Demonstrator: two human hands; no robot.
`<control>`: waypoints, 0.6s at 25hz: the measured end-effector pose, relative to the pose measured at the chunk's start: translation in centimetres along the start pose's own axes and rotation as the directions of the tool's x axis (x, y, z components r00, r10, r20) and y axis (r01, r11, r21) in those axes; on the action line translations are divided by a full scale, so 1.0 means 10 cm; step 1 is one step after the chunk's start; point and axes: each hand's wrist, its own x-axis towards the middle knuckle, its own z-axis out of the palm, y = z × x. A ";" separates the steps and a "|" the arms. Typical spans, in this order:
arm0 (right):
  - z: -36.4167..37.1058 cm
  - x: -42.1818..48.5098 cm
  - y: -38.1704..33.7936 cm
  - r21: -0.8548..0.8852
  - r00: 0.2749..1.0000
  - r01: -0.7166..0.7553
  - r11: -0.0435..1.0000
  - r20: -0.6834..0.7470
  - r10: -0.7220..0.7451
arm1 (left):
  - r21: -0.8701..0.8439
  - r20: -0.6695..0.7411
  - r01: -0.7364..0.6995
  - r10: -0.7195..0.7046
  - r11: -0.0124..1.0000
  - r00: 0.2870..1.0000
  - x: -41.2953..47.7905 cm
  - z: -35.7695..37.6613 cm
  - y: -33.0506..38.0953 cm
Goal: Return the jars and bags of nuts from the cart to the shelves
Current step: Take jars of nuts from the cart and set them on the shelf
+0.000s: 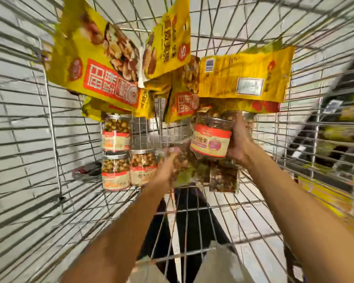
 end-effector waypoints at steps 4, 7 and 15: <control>0.27 -0.58 -0.05 0.085 0.995 0.089 0.992 0.032 -0.092 | 0.019 0.165 -0.207 0.201 0.978 0.966 -0.68 -0.43 0.70; 0.35 -1.18 0.04 0.179 0.975 0.160 0.971 0.127 -0.184 | -0.012 0.239 -0.399 0.390 0.917 0.889 -1.38 -0.56 0.97; -0.17 -3.12 0.80 0.758 0.639 0.261 0.598 0.329 -0.696 | -0.021 0.716 -0.553 0.398 0.833 0.573 -3.04 0.01 0.65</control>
